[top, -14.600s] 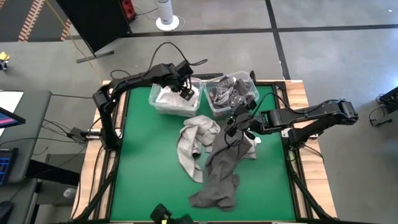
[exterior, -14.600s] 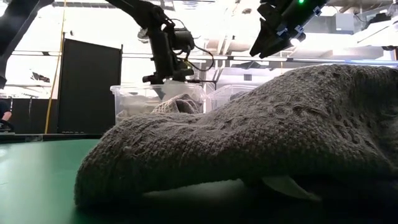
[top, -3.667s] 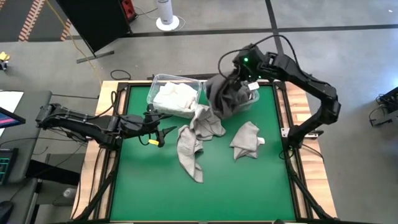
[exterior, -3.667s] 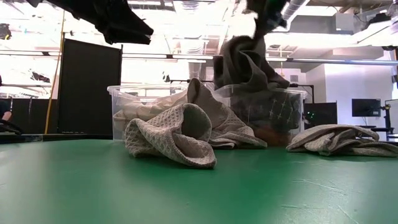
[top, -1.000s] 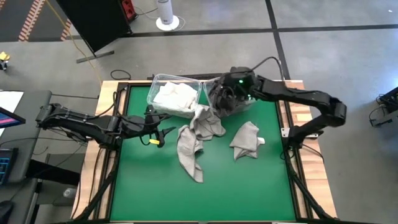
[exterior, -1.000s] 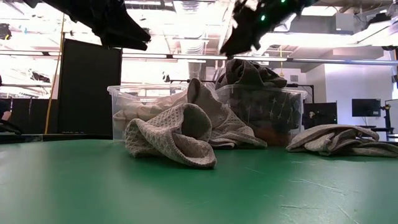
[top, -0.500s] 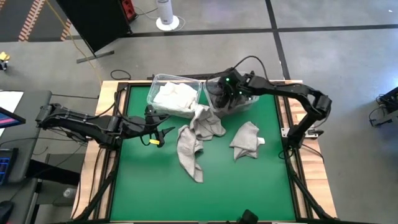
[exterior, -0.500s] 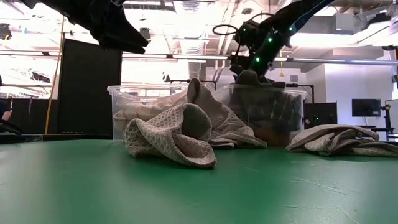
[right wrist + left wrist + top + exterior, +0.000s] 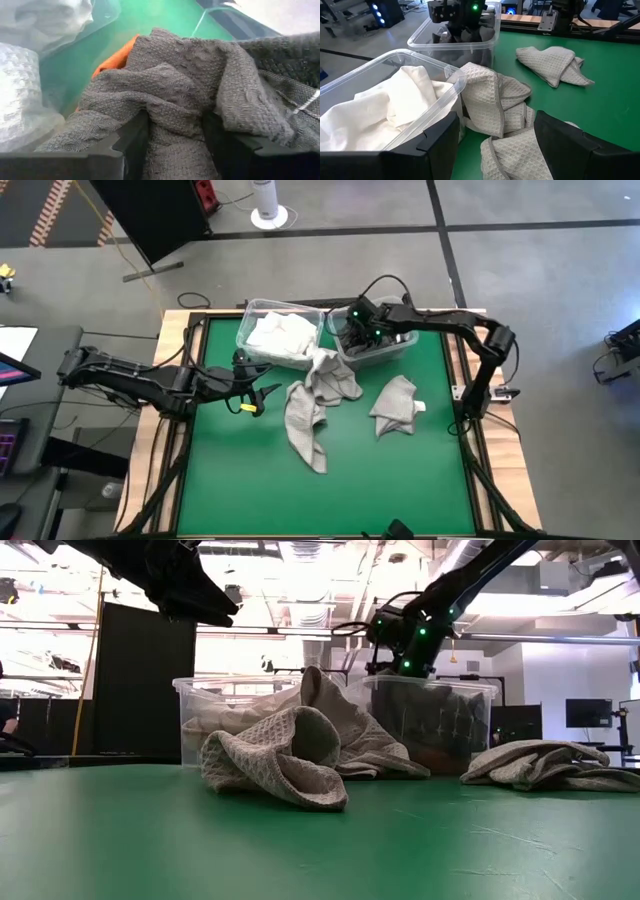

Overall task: Sort towels by color in basket
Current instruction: Put the black microfiber towel into the right transparent bin

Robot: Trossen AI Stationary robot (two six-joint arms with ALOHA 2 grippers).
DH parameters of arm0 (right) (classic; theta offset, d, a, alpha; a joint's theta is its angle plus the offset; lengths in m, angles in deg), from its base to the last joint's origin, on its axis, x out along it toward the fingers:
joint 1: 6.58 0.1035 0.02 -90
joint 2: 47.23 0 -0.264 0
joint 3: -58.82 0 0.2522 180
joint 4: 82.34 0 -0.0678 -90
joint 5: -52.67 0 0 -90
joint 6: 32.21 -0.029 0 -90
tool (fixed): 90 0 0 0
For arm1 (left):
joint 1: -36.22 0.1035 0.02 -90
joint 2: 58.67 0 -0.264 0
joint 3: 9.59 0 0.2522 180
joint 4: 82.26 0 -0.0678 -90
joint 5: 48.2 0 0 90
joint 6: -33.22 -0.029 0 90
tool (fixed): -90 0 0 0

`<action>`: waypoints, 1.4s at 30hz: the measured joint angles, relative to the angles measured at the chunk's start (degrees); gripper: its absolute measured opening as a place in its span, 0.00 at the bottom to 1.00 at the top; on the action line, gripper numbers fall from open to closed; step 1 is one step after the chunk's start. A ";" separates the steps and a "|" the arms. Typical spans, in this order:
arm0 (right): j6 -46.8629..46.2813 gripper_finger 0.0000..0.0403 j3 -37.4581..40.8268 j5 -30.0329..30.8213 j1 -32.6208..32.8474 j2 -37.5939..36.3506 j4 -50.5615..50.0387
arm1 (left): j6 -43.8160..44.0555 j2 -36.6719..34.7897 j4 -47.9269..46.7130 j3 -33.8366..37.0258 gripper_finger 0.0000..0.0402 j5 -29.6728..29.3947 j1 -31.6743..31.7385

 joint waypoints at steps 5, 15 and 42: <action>0.22 0.51 -0.60 -0.48 0.00 -2.23 -3.41 | 0.00 0.00 -0.08 0.00 0.61 0.00 0.00; 0.02 0.51 -6.66 -0.36 0.02 -19.70 -9.99 | 0.02 0.00 0.02 0.00 0.61 0.02 0.00; -4.82 0.51 -8.66 -0.72 2.65 -0.75 -27.10 | -0.85 -0.02 1.83 0.00 0.61 0.15 0.02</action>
